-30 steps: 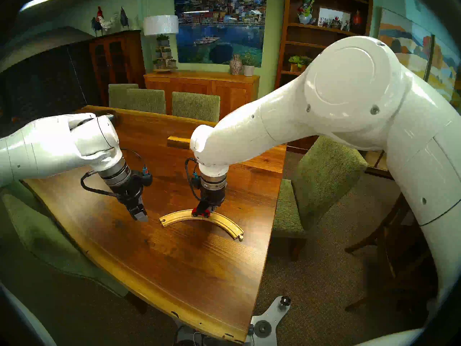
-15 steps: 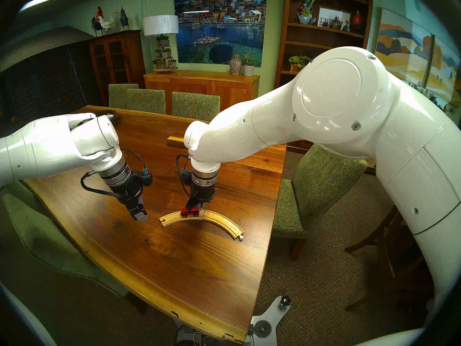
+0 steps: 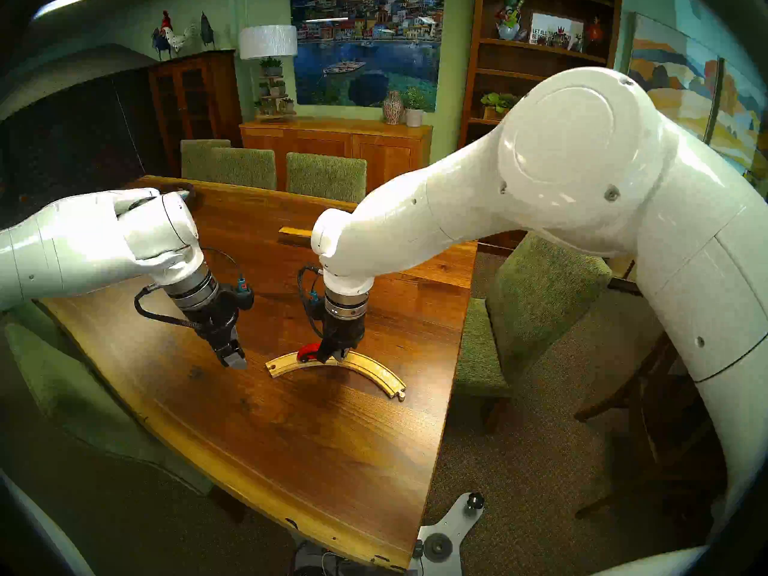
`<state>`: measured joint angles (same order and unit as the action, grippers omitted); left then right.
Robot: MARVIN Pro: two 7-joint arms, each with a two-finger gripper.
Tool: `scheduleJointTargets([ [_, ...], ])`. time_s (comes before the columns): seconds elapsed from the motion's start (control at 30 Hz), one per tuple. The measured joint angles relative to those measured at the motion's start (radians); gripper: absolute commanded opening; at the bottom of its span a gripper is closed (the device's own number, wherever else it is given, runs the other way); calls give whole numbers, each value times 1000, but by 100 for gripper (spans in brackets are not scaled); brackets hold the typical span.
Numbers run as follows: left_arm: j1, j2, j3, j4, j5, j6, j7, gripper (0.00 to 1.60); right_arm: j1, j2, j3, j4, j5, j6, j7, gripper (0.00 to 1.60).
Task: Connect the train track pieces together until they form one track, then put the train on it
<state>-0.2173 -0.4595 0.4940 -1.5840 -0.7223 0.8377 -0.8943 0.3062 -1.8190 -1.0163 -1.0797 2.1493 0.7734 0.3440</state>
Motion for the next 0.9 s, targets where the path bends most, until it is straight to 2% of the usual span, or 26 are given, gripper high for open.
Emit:
scheduleJointTargets([
  [0.33, 0, 0, 0, 0, 0, 0, 0, 160, 80, 65, 4, -112, 17, 42, -49, 0],
  [0.87, 1, 0, 0, 0, 0, 0, 0, 160, 192, 183, 7, -281, 31, 53, -129, 0],
  [0.9, 1, 0, 0, 0, 0, 0, 0, 160, 199, 193, 7, -292, 30, 52, -134, 6],
])
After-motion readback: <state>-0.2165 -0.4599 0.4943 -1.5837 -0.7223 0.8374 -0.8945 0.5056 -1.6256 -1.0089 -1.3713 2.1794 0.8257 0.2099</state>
